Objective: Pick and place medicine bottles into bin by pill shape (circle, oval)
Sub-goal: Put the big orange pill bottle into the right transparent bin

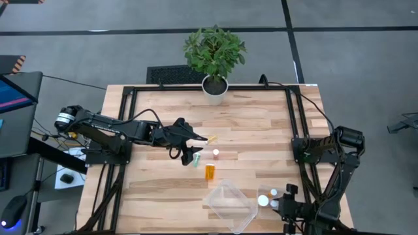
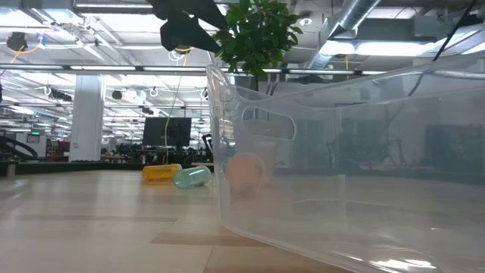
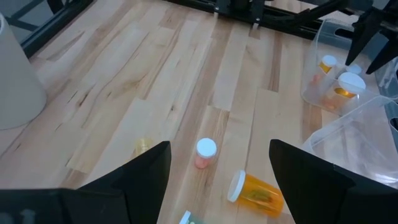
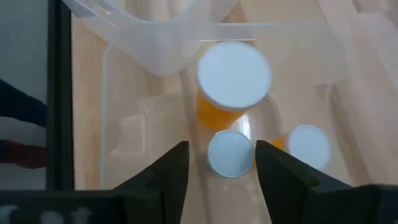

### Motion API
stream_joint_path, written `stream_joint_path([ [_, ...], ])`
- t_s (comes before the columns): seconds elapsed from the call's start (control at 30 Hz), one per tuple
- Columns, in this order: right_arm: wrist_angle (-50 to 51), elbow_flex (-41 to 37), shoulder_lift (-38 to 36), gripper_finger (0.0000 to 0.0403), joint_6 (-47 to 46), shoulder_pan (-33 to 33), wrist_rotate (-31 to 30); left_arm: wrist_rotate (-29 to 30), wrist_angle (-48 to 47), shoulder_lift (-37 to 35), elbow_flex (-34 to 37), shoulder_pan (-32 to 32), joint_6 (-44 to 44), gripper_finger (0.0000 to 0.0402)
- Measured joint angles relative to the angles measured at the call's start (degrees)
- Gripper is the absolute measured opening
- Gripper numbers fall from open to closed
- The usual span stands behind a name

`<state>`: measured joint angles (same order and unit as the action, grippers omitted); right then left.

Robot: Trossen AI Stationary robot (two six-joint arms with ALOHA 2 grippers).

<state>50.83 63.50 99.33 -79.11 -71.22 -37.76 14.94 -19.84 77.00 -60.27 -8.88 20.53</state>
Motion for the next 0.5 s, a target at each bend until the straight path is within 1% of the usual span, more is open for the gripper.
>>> stream_joint_path([
  [0.1, 1.91, 0.25, 0.00, 0.0194, 0.00, 0.00, 0.27, 0.19, 0.00, 0.01, 0.00, 0.00, 0.00, 0.0265],
  [0.3, 1.95, 0.25, -0.23, 0.0192, -0.31, 0.00, 0.42, 0.31, 0.00, 0.00, 0.00, 0.00, 0.00, 0.0265],
  [0.5, 2.73, 0.27, -3.28, 0.0196, -0.39, 0.03, 0.48, 0.11, -0.01, 0.01, 0.00, 0.00, 0.80, 0.0265],
])
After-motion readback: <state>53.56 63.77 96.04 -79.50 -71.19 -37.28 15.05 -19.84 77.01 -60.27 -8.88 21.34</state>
